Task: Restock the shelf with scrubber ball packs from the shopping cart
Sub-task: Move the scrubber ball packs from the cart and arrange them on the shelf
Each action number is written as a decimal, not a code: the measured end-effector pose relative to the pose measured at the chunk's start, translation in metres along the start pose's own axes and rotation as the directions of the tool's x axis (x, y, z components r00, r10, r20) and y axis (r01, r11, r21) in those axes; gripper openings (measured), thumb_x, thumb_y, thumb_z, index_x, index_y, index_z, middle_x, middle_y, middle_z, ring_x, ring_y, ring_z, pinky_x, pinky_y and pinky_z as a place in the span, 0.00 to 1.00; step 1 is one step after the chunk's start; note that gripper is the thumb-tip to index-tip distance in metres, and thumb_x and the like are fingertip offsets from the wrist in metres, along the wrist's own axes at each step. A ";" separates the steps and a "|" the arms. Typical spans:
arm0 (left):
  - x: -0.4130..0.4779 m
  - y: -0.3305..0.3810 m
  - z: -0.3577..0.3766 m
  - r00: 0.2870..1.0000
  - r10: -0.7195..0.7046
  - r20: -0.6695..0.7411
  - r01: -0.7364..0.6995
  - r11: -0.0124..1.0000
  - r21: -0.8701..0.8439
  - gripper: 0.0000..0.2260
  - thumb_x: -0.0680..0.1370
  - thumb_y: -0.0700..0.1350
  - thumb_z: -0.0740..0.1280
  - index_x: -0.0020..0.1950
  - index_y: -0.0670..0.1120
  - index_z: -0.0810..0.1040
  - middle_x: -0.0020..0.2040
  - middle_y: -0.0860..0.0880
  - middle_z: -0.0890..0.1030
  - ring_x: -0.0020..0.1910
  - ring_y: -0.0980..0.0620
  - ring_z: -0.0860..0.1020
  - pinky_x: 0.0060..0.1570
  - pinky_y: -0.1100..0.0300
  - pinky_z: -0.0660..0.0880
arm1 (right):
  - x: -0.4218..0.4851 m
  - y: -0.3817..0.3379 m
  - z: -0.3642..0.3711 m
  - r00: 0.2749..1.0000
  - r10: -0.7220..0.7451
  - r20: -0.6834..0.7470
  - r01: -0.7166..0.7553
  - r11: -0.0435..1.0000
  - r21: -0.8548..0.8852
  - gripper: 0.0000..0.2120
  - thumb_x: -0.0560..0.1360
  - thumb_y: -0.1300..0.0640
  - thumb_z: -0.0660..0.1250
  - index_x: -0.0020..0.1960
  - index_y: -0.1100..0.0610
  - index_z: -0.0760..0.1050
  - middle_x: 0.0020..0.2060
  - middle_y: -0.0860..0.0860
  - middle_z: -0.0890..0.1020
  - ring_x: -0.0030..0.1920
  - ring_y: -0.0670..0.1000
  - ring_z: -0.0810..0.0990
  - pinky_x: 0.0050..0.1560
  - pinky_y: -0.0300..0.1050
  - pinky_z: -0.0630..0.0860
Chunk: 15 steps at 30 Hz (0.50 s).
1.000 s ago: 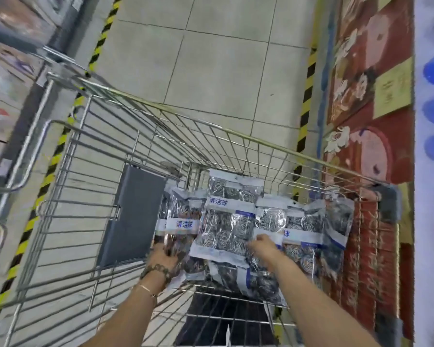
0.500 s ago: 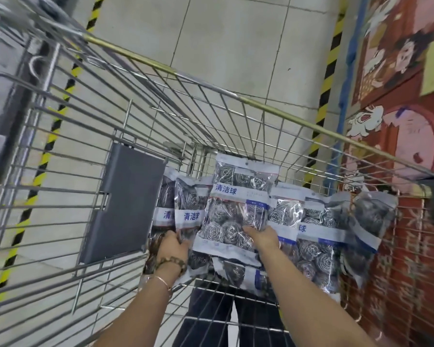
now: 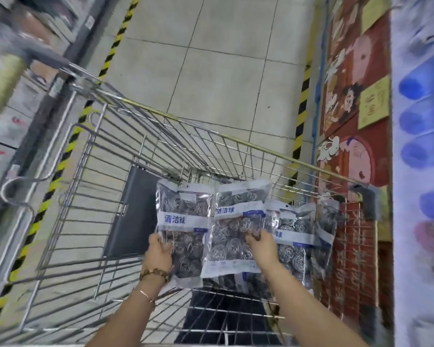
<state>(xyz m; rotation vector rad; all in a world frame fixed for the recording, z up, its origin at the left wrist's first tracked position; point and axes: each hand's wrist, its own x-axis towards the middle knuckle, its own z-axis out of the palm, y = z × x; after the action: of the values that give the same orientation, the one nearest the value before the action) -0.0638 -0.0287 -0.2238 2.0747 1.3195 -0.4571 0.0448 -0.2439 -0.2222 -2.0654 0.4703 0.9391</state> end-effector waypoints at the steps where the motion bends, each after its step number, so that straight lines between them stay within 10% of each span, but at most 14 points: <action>1: -0.008 0.002 -0.007 1.000 0.013 -0.013 -0.014 0.999 -0.036 0.06 0.80 0.42 0.56 0.57 0.44 0.64 0.34 0.44 0.74 0.34 0.43 0.75 0.33 0.53 0.70 | -0.014 -0.003 -0.007 0.999 -0.035 -0.011 0.035 0.999 -0.014 0.01 0.77 0.61 0.64 0.49 0.57 0.72 0.43 0.52 0.79 0.42 0.52 0.77 0.41 0.45 0.73; 10: -0.075 0.035 -0.064 0.972 0.159 -0.174 -0.216 0.892 -0.397 0.16 0.79 0.34 0.55 0.67 0.40 0.68 0.47 0.48 0.73 0.35 0.61 0.68 0.32 0.67 0.62 | -0.108 0.001 -0.062 0.985 -0.127 -0.115 0.136 0.988 0.072 0.04 0.76 0.61 0.65 0.44 0.60 0.71 0.39 0.51 0.78 0.38 0.47 0.76 0.37 0.38 0.69; 15: -0.085 0.048 -0.074 0.962 0.206 -0.179 -0.264 0.869 -0.418 0.15 0.79 0.36 0.56 0.65 0.42 0.70 0.54 0.45 0.77 0.47 0.50 0.73 0.48 0.57 0.69 | -0.133 -0.005 -0.087 0.963 -0.155 -0.222 0.194 0.967 0.167 0.07 0.75 0.62 0.66 0.41 0.55 0.71 0.36 0.52 0.77 0.35 0.52 0.74 0.39 0.46 0.74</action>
<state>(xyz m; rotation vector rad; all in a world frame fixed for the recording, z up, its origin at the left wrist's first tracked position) -0.0610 -0.0514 -0.1034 1.8647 1.0938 0.0841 0.0012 -0.3090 -0.0839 -2.0029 0.4573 0.5557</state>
